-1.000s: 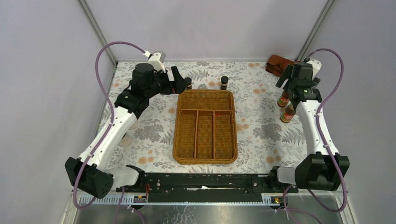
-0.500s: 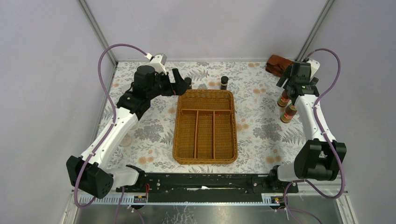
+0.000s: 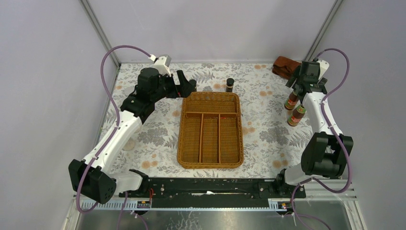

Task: Organize the condiment bottles
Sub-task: Pick up the bottle from the center of the board.

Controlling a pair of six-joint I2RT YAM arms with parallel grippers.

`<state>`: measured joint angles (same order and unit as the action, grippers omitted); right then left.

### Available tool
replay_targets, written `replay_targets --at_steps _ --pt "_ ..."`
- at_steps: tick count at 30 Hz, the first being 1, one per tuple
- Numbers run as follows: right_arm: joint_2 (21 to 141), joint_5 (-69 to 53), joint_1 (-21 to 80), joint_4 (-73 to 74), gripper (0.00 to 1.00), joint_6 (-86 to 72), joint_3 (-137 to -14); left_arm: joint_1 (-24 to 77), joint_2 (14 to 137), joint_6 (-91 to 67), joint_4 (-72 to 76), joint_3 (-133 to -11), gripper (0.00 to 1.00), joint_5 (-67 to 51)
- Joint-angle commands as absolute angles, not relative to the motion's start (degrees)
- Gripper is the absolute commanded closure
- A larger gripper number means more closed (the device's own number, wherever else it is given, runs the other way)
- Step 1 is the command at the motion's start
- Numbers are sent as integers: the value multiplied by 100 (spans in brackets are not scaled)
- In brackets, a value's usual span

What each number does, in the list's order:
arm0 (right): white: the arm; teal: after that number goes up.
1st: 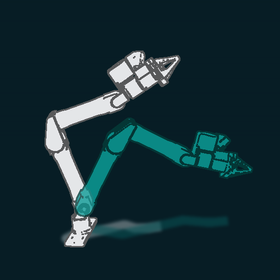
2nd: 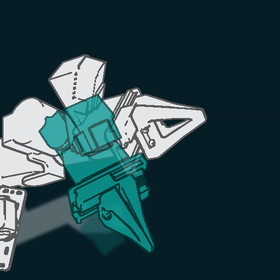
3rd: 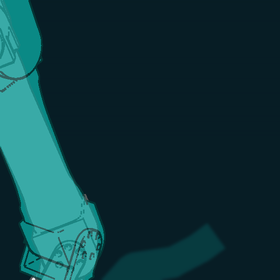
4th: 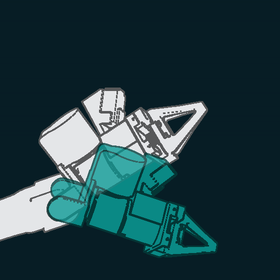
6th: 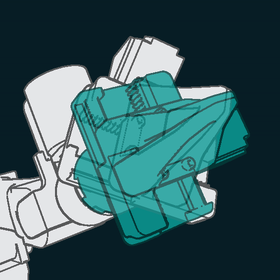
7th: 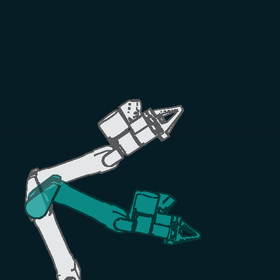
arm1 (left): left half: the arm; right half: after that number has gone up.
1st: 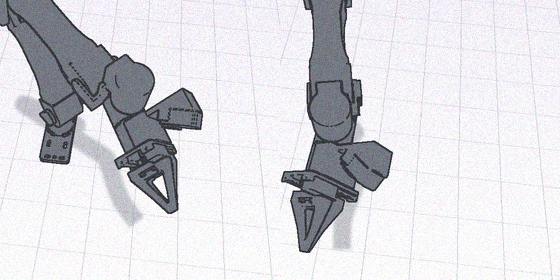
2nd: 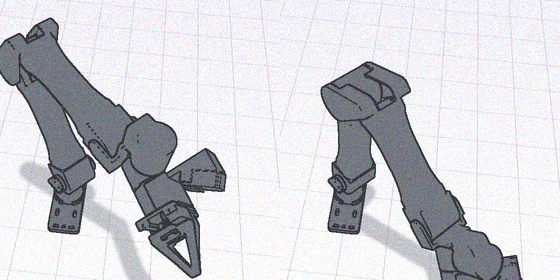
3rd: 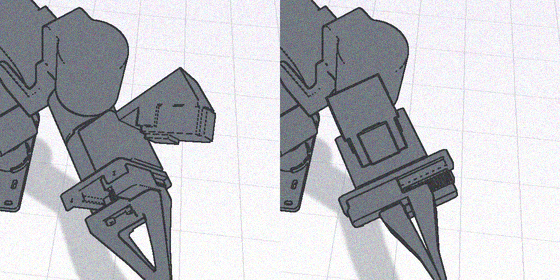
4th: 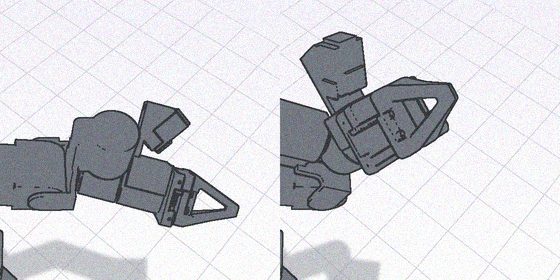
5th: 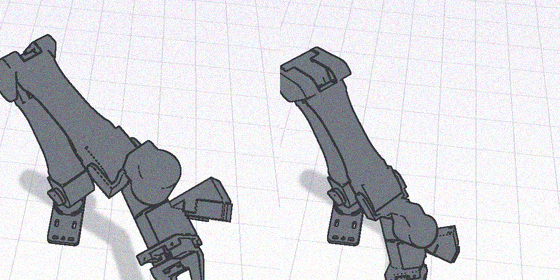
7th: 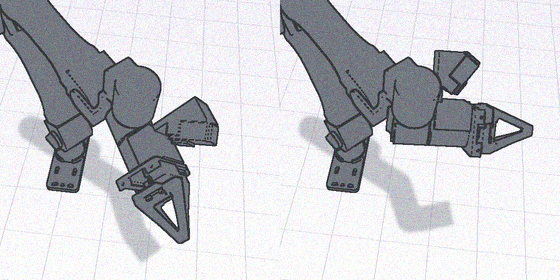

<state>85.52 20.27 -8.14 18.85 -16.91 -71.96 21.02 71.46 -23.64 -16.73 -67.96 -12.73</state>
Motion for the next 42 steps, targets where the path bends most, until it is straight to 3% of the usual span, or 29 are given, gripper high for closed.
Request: replay_targets --at_steps 1,14,32,37,42 --pt "8696 1994 -878 1604 14 -1660 -7550 2142 7196 -2382 -1297 -6707 1 -1310" --pt "9119 1886 -896 1595 28 -1671 -7921 2142 7289 -2382 -1268 -6717 1 -1223" --pt "9237 1942 -896 1565 34 -1644 -7836 2133 7382 -2391 -1258 -6741 1 -1230" --pt "9247 1982 -905 1551 42 -1637 -7807 2136 7383 -2382 -1253 -6717 1 -1231" --pt "9238 2044 -914 1564 43 -1653 -7787 2135 7397 -2364 -1248 -6716 1 -1239"
